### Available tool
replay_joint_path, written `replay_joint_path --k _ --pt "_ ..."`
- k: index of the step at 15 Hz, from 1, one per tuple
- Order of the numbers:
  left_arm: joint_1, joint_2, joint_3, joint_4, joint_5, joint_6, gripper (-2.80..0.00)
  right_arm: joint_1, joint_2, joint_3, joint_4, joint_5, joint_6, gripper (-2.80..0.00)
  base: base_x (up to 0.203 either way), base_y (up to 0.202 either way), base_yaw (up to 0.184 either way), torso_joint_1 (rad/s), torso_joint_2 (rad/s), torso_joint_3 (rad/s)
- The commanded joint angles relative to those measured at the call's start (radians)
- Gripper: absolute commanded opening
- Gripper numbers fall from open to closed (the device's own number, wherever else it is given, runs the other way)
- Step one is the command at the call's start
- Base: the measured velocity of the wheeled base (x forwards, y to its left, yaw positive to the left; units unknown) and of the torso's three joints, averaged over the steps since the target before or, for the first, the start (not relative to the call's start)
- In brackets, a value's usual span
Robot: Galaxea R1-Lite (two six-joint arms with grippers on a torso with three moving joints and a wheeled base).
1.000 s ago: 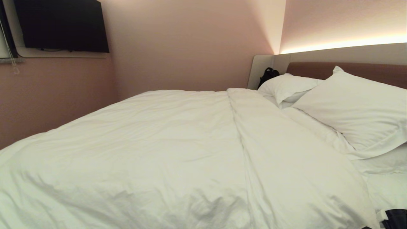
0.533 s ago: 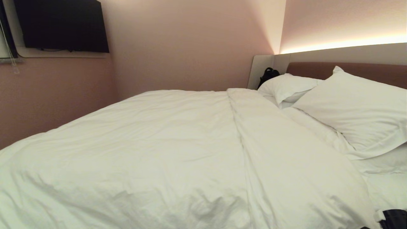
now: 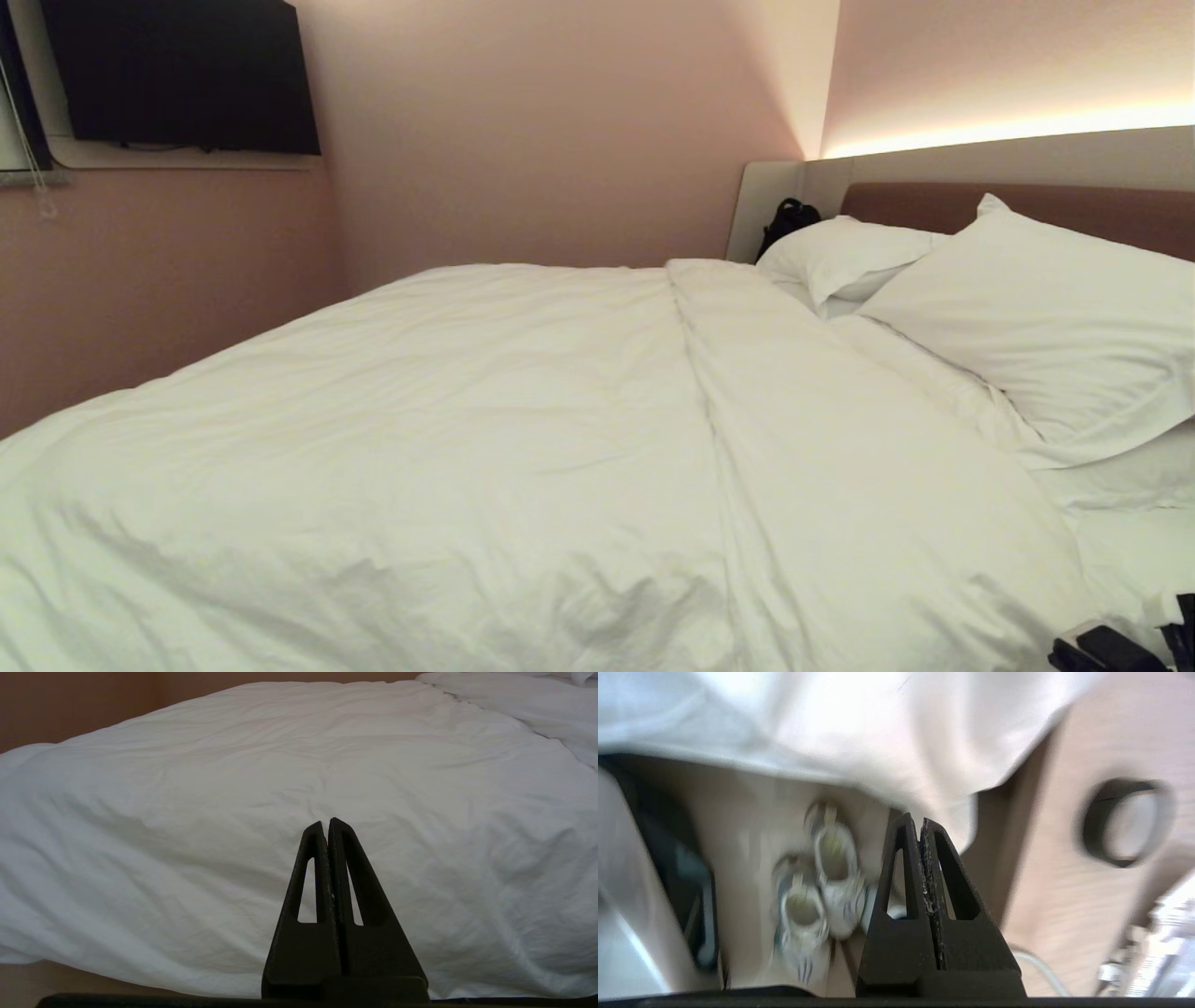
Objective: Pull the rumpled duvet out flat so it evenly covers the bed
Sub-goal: Flatten the corners of the folded blanket
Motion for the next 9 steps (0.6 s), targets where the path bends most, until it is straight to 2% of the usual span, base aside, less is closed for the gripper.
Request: replay_joint_path --k 1,9 --pt "0.000 0.000 0.000 0.000 0.000 0.000 -2.80 0.000 -0.126 0.000 -0.005 0.001 -0.001 -2.80 0.000 0.000 0.000 0.000 0.00 0.000" --pt "0.000 0.000 0.000 0.000 0.000 0.000 -2.80 0.000 -0.401 -0.025 -0.002 0.012 0.009 -2.80 0.000 0.000 0.000 0.000 0.00 0.000"
